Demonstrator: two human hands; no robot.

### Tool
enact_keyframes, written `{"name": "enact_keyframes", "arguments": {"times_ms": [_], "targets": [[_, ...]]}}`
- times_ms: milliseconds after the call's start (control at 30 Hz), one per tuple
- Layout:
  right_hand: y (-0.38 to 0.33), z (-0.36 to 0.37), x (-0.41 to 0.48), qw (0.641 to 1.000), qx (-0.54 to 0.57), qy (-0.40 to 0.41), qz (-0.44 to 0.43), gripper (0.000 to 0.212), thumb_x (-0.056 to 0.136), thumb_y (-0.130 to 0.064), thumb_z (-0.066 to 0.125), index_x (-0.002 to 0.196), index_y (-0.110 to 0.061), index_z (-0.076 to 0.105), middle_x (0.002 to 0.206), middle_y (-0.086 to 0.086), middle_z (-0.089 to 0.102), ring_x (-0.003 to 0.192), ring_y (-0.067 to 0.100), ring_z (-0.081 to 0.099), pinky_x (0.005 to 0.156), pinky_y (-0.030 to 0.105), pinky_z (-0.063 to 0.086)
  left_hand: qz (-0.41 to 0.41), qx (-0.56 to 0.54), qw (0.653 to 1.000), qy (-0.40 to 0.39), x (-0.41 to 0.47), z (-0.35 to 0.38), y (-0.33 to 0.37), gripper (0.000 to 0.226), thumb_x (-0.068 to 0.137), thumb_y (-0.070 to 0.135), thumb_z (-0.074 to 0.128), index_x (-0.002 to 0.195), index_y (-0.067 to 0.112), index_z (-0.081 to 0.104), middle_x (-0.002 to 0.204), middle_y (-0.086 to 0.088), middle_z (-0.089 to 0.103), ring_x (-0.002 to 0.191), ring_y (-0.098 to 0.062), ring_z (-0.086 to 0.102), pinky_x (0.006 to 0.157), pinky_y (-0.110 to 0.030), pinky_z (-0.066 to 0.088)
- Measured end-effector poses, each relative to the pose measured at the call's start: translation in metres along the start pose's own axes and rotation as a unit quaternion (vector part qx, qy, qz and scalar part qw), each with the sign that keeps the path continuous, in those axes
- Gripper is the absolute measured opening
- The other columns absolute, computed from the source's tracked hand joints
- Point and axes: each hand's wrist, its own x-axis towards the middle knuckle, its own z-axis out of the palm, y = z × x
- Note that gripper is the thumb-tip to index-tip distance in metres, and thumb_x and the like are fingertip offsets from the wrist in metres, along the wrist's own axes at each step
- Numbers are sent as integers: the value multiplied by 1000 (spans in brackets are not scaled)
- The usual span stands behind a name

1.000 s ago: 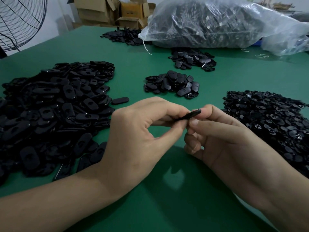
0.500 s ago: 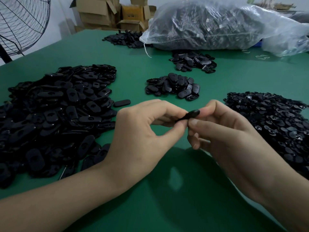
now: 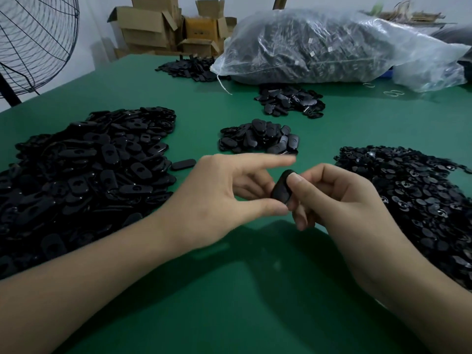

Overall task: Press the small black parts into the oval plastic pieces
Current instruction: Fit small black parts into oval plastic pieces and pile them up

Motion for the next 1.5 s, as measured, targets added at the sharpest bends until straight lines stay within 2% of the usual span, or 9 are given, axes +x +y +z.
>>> {"name": "enact_keyframes", "arguments": {"times_ms": [133, 400, 633, 700, 833, 967, 1100, 1233, 1500], "targets": [[5, -2, 4, 1000, 4, 3, 28, 16, 98, -25, 63, 99, -10, 69, 77, 8, 74, 54, 17, 57, 56, 23, 46, -1, 56, 998, -4, 18, -10, -6, 49, 74, 25, 91, 120, 28, 75, 84, 8, 77, 76, -9, 76, 78, -21, 60], [8, -3, 5, 1000, -3, -4, 27, 16, 100, -21, 60, 114, -20, 67, 83, 8, 75, 58, 18, 60, 60, 23, 50, -98, 184, 960, 185, 102, -30, -55, 43, 87, 53, 74, 124, 32, 72, 81, 3, 56, 70, -10, 54, 62, -20, 39], [9, -5, 5, 1000, -2, -14, 27, 16, 100, -21, 60, 115, -20, 67, 82, 7, 75, 56, 17, 59, 59, 20, 49, -158, 200, 953, 164, 131, -11, -71, 52, 94, 58, 63, 138, 30, 64, 128, -16, 58, 121, -33, 56, 105, -45, 47], [9, -6, 6, 1000, -2, -12, 25, 17, 100, -21, 60, 115, -20, 67, 82, 7, 75, 57, 17, 59, 59, 20, 49, -156, 201, 954, 157, 128, -14, -66, 58, 96, 61, 57, 145, 29, 57, 128, -18, 60, 120, -33, 57, 105, -47, 46], [10, -5, 5, 1000, -15, -15, 13, 15, 101, -23, 61, 115, -23, 67, 82, 5, 75, 57, 17, 60, 61, 21, 50, -160, 248, 949, 116, 114, -41, -51, 45, 102, 54, 52, 135, 27, 66, 129, -1, 68, 107, -14, 60, 91, -28, 42], [11, -4, 5, 998, -56, -17, -14, 11, 100, -25, 61, 110, -26, 66, 82, 3, 75, 60, 16, 64, 67, 29, 48, -245, 463, 851, 33, 97, -82, -49, 26, 100, 41, 60, 119, 29, 74, 123, 1, 72, 109, -24, 64, 97, -38, 51], [10, -6, 5, 995, -89, -5, -36, 10, 100, -21, 61, 106, -28, 65, 80, 0, 74, 62, 14, 65, 65, 22, 49, -299, 611, 732, 36, 79, -108, -60, 21, 99, 33, 61, 111, 21, 73, 108, -5, 69, 100, -31, 63, 79, -38, 42], [6, -10, 6, 995, -89, 21, -47, 10, 99, -17, 62, 104, -25, 66, 79, 3, 73, 63, 13, 64, 62, 18, 49, -323, 608, 724, 30, 71, -115, -67, 27, 94, 42, 70, 110, 21, 73, 107, -7, 67, 98, -33, 61, 75, -38, 42], [6, -14, 10, 994, -95, 41, -46, 10, 98, -16, 63, 101, -25, 67, 78, 2, 72, 63, 11, 62, 62, 19, 50, -318, 581, 746, 65, 71, -118, -67, 12, 87, 25, 76, 99, 19, 77, 101, -7, 70, 91, -34, 64, 72, -37, 48]]}}
